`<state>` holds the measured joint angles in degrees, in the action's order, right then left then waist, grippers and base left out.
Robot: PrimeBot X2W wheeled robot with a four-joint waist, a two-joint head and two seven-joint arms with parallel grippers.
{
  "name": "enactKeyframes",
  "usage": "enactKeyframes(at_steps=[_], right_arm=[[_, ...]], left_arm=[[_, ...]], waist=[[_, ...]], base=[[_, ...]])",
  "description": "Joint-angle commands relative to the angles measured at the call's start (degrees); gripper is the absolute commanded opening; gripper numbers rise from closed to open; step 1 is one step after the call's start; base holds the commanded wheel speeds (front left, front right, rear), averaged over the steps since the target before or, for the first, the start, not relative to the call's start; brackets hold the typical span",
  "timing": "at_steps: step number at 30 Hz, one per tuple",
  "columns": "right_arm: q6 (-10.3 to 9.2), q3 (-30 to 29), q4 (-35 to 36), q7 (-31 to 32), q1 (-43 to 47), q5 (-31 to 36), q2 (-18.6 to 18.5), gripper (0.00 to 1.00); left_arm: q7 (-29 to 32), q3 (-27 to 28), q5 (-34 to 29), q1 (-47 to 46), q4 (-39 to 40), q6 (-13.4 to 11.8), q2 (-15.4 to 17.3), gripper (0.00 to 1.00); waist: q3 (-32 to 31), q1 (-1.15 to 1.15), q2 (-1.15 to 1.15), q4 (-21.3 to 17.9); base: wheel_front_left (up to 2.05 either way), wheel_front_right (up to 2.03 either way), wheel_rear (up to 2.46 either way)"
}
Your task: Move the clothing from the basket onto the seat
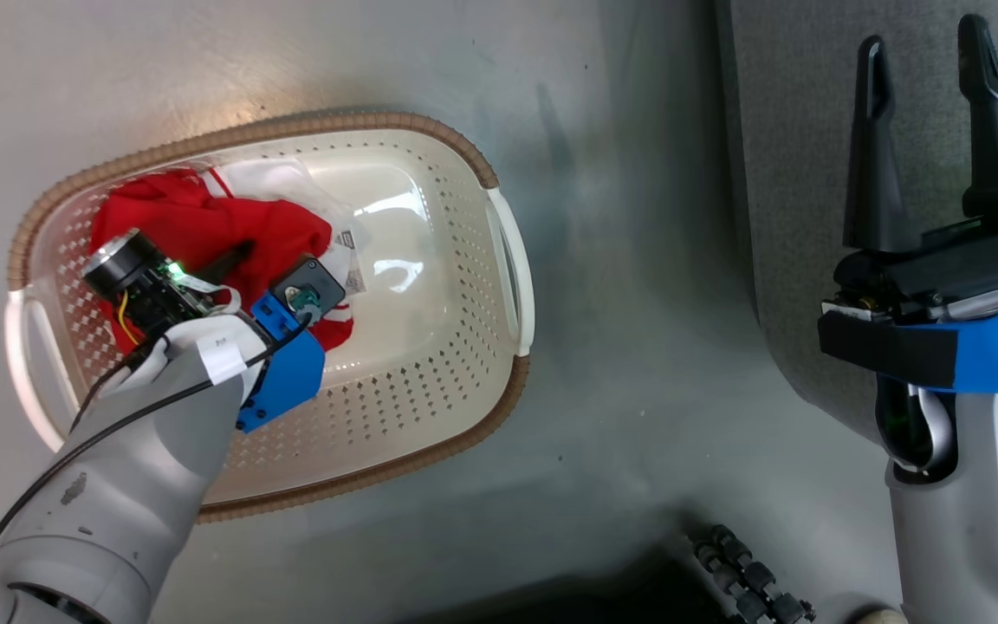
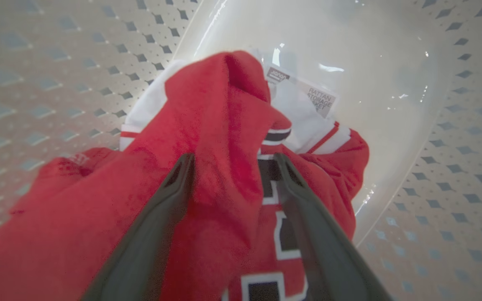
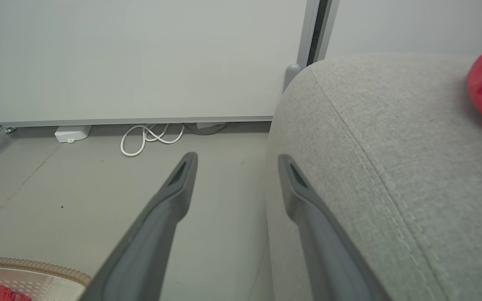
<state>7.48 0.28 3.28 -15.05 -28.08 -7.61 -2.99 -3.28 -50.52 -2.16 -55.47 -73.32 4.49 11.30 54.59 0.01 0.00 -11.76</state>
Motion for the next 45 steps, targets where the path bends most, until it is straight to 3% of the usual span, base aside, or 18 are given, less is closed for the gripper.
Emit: enactKeyframes(at_steps=[1, 13, 14, 15, 24, 45], right_arm=[[0.03, 0.1, 0.7, -0.2, -1.2, -0.1, 0.1, 1.00], [0.03, -0.2, 2.7, -0.2, -1.0, -1.0, 0.2, 1.00], [0.03, -0.1, 2.6, -0.2, -1.1, -1.0, 0.2, 1.00], [0.03, -0.1, 2.5, -0.2, -1.2, -1.1, 0.2, 1.00], [0.03, -0.1, 1.8, -0.2, -1.8, -0.8, 0.2, 1.00], [0.03, -2.1, -3.1, -0.2, 3.3, 1.9, -0.6, 1.00]], left_arm=[[0.6, -0.1, -0.3, -0.9, -0.1, -0.2, 0.6, 1.00], [3.7, -1.0, 0.9, -3.3, -0.5, 0.4, 1.1, 1.00], [3.7, -1.1, 1.1, -3.5, -0.5, 0.5, 1.0, 0.35], [3.4, -1.2, 1.1, -3.7, -0.5, 0.6, 0.9, 0.00], [3.4, -1.5, 3.0, -2.9, -0.5, 2.0, -0.8, 0.00], [-11.1, 1.1, 11.8, 5.0, 1.7, 2.8, -7.8, 0.00]], waist=[[1.3, -0.01, 0.00, -0.6], [4.7, -0.01, 0.00, -1.4], [4.8, -0.01, 0.00, -1.4], [4.8, -0.01, 0.00, -1.4], [2.4, -0.01, 0.00, -1.0], [-16.4, -0.01, 0.00, 6.5]], base=[[0.00, 0.00, 0.00], [0.00, 0.00, 0.00], [0.00, 0.00, 0.00], [0.00, 0.00, 0.00], [0.00, 0.00, 0.00], [0.00, 0.00, 0.00]])
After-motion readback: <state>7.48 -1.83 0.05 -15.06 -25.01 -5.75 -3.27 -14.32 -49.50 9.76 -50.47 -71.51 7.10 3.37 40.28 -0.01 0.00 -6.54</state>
